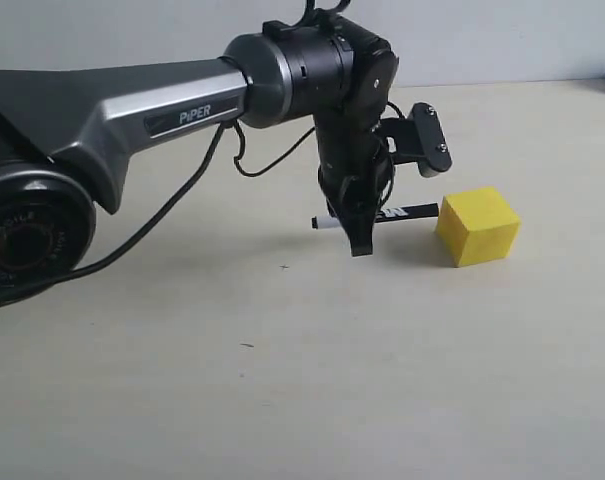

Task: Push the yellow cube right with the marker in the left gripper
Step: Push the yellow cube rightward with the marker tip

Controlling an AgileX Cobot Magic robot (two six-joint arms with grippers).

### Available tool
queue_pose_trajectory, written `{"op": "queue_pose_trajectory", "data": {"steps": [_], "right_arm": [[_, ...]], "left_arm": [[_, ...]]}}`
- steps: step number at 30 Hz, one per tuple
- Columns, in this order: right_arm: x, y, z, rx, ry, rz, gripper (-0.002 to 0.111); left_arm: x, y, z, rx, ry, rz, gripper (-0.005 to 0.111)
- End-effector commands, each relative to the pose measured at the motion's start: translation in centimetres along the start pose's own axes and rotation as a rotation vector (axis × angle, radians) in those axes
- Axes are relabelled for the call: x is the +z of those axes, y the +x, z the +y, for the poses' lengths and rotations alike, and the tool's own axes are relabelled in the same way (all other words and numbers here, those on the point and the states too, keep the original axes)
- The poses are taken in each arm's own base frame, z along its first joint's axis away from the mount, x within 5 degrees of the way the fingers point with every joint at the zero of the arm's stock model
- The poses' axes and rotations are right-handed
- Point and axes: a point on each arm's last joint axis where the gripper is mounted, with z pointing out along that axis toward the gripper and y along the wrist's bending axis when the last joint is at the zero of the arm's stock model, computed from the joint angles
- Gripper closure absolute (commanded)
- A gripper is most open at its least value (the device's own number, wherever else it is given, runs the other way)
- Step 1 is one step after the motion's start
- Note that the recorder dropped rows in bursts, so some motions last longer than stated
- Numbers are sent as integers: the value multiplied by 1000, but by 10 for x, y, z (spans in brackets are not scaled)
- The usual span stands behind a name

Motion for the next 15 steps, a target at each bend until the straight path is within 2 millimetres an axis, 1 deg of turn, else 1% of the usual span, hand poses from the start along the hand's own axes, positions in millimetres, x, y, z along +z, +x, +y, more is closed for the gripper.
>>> {"op": "queue_pose_trajectory", "data": {"steps": [1,5,11,15], "right_arm": [[0,1,0,-2,-1,-9,108],[0,1,0,-2,-1,-9,108],[0,1,0,-2,-1,-9,108],[0,1,0,-2,-1,-9,108]], "left_arm": [[9,-16,-8,20,-44,-60,107],[5,-19,-6,0,-68,-86,107],[-1,0,3,-23,-81,43,107],[-1,2,3,5,-71,65,107]]}}
